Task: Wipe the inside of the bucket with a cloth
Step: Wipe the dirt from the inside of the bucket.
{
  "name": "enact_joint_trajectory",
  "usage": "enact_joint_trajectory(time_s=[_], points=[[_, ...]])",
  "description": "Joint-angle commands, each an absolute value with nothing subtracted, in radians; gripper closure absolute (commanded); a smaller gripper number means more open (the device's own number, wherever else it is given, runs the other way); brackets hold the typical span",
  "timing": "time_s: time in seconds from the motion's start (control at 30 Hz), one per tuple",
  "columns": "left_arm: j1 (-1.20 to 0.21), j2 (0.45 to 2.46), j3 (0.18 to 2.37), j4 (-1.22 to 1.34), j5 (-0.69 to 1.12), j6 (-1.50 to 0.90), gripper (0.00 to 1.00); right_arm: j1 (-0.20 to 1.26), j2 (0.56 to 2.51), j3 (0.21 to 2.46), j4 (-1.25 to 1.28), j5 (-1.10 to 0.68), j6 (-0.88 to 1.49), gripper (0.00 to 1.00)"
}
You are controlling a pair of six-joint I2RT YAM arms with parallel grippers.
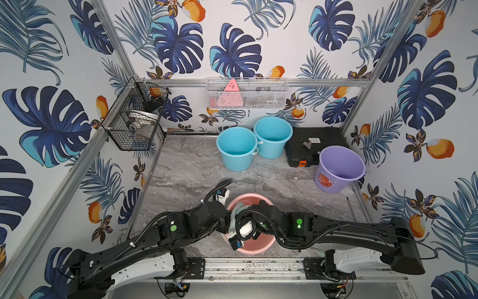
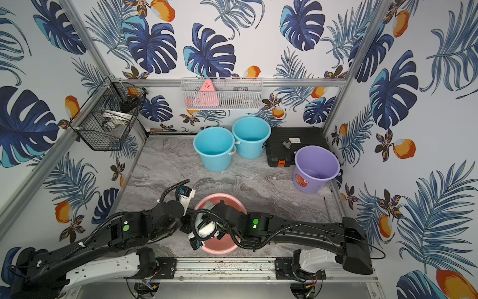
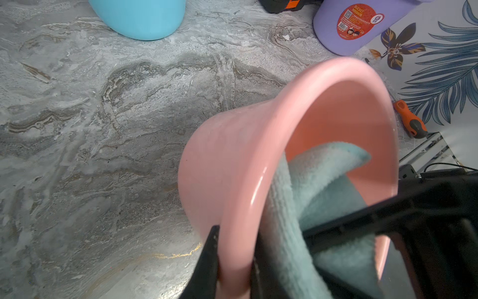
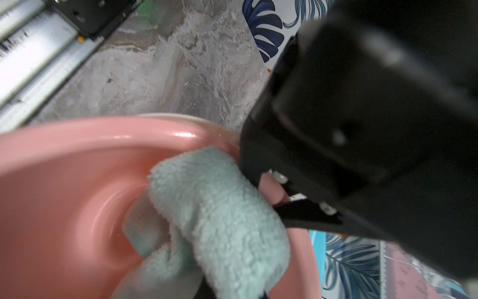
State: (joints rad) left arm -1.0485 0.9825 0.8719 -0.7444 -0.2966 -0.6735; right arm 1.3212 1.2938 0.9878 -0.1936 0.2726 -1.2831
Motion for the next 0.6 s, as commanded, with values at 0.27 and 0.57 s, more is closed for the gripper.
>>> enact_joint_trajectory(time_s=[0.27,0.57], points=[[-1.049,0.986,0.881,-0.721,-0.304,-0.657,1.00,1.322,1.236,0.940,-0.252,0.644,-1.464,1.00],[-1.049,0.984,0.882,-0.727,-0.308,-0.652,1.00,1.335,1.131,1.000,-0.721,0.709,-1.165,1.00]])
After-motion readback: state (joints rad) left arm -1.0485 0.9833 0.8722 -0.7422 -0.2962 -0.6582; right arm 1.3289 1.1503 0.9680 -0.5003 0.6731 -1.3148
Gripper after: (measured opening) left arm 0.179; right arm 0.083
